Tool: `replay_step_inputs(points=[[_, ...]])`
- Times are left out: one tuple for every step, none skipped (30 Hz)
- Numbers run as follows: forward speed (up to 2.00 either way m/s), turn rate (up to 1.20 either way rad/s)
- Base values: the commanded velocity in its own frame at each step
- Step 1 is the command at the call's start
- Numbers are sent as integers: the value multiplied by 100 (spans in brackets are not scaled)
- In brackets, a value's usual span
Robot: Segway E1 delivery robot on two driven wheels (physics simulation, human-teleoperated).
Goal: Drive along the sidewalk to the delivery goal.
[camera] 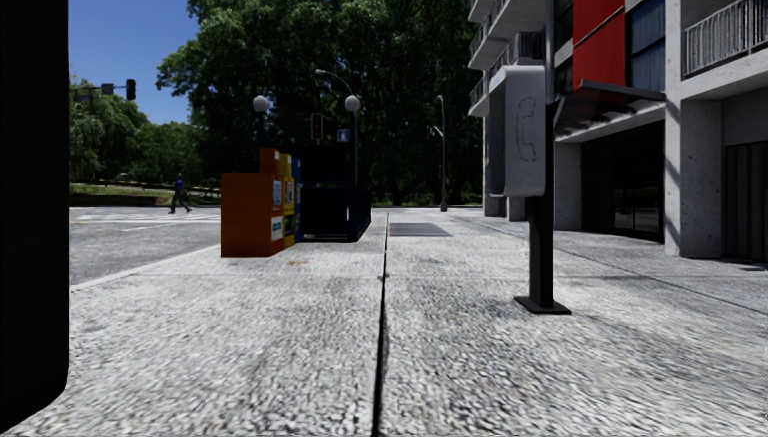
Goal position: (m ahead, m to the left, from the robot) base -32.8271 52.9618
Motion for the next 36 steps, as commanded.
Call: replay_step_inputs(points=[[200,0],[200,0],[200,0],[200,0],[200,0],[200,0],[200,0],[200,0],[200,0],[200,0],[200,0],[200,0],[200,0],[200,0],[200,0],[200,0],[200,0],[200,0],[200,0],[200,0],[200,0],[200,0],[200,0],[200,0],[200,0],[200,0],[200,0],[200,0],[200,0],[200,-8],[200,-8],[200,-14],[200,-15],[200,-16],[200,-16],[200,-16]])
